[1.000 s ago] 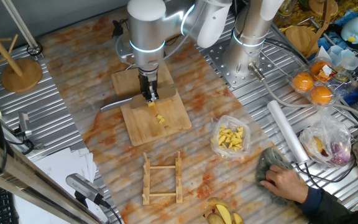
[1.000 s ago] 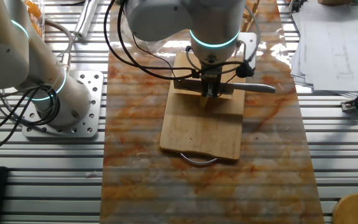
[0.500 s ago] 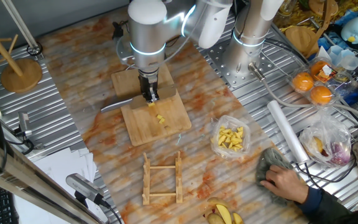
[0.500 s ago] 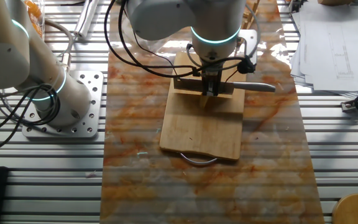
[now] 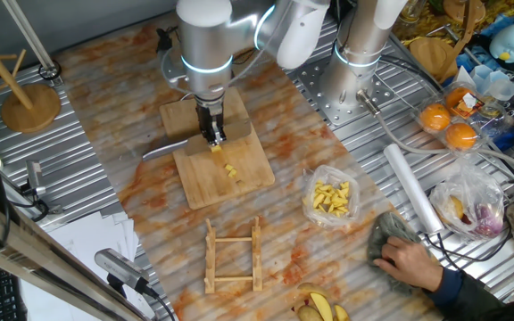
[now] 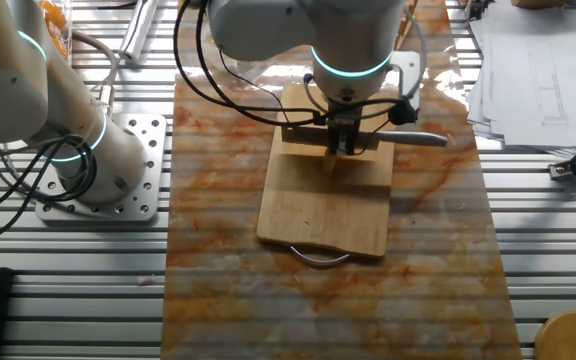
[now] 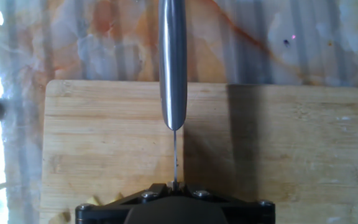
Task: Chop the potatoes
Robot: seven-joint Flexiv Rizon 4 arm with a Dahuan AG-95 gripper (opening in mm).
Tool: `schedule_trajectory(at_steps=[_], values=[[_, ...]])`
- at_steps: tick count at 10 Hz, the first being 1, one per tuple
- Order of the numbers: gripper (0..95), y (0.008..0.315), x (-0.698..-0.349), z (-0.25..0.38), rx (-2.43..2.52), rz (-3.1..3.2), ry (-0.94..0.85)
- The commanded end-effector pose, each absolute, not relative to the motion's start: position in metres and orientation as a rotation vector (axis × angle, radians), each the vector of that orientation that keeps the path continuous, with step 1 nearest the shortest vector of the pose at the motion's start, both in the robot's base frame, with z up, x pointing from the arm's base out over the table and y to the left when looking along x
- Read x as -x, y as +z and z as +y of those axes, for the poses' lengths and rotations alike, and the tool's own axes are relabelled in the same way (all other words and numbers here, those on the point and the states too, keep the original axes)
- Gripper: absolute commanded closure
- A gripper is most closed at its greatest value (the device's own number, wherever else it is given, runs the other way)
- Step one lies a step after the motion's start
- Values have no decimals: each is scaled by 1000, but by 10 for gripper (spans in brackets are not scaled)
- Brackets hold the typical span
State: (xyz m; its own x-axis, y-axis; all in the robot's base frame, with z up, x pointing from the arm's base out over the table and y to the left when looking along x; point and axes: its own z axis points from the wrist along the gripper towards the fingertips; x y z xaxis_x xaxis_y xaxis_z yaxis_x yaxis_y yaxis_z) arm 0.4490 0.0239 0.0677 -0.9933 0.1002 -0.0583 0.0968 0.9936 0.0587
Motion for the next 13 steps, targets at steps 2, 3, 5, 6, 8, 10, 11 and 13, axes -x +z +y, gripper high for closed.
schedule_trajectory(at_steps=[2,3,5,6,8,10,11,13], values=[[950,67,-450,24,-137,3064,83],[950,65,-451,25,-137,3063,82],[950,53,-452,26,-131,3056,74],[950,44,-452,27,-132,3047,66],[950,35,-453,29,-137,3037,59],[950,46,-452,26,-129,3059,85],[950,56,-452,26,-143,3049,127],[950,65,-451,25,-147,3051,126]])
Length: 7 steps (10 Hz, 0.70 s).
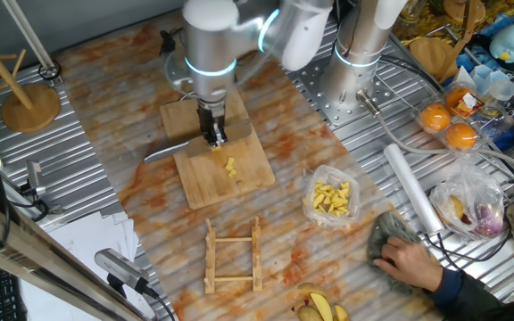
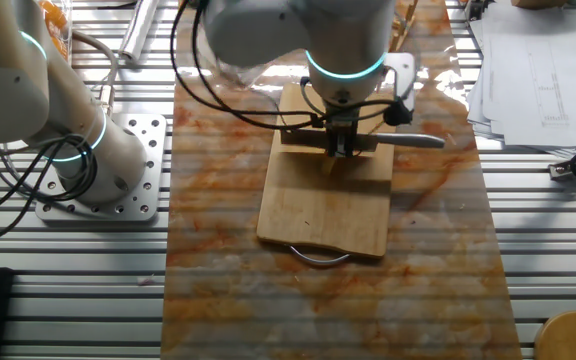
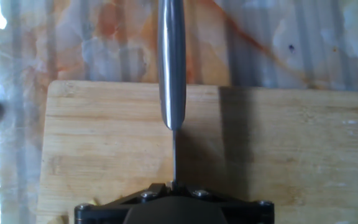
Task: Chop the potatoes
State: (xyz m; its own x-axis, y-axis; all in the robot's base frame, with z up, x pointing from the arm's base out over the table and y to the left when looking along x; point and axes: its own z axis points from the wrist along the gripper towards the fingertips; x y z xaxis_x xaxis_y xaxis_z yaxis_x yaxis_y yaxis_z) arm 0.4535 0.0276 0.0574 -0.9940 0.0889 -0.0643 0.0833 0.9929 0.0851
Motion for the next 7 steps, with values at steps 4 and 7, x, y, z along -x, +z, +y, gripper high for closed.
schedule_trajectory(at_steps=[4,7], values=[[950,66,-454,22,-163,3059,102],[950,62,-453,20,-160,3056,92]])
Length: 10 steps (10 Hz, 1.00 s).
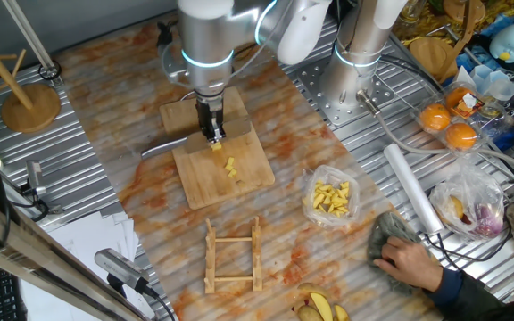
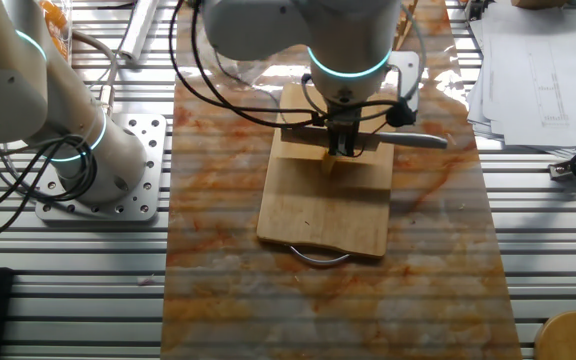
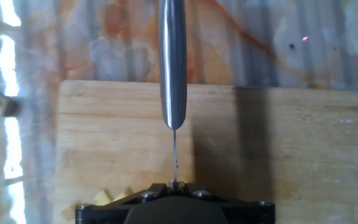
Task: Chop the potatoes
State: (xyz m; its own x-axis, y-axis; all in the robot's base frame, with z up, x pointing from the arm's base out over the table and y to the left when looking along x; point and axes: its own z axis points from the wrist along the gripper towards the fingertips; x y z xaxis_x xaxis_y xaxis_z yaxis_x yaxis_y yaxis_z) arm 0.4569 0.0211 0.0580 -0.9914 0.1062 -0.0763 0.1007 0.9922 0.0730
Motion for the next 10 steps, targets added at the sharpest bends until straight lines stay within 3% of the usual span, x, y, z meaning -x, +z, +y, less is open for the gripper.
schedule_trajectory(at_steps=[1,10], values=[[950,62,-453,19,-161,3056,88],[950,52,-450,13,-130,3057,87]])
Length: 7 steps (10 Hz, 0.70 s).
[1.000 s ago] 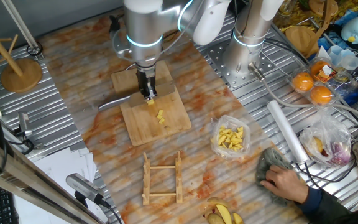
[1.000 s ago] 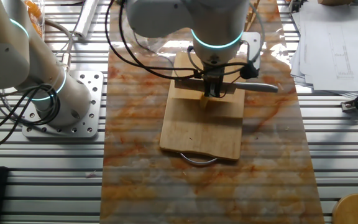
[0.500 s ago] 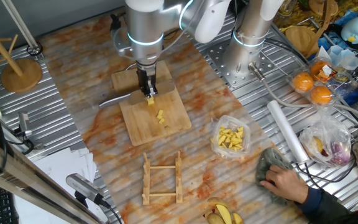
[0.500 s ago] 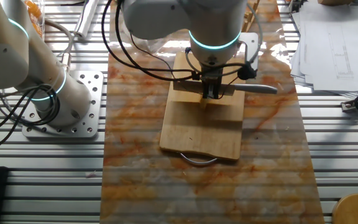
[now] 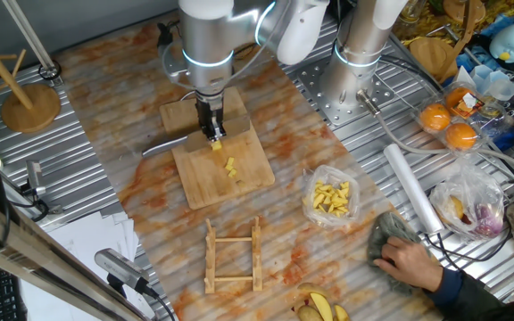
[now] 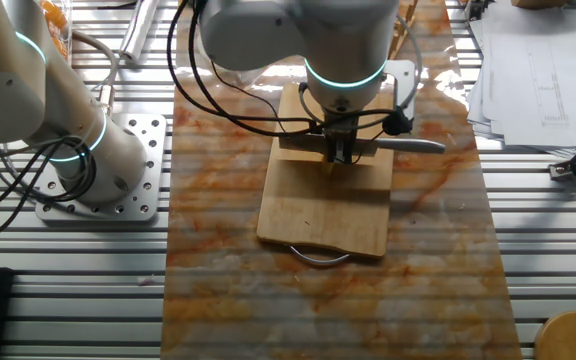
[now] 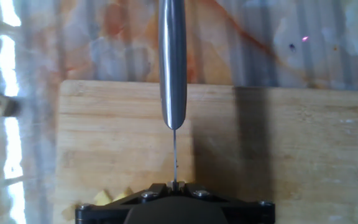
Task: Chop the potatoes
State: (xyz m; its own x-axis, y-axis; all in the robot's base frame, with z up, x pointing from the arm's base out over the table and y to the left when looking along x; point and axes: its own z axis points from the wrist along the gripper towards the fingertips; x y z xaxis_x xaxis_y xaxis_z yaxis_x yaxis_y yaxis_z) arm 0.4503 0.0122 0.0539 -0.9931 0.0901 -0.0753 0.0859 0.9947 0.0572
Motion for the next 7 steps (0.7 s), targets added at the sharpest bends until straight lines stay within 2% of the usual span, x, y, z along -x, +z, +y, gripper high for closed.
schedule_trajectory(at_steps=[1,3,4,7], values=[[950,43,-449,16,-127,3049,75],[950,21,-447,22,-121,3026,26],[950,23,-446,21,-104,3053,-2],[950,67,-443,10,-75,3088,73]])
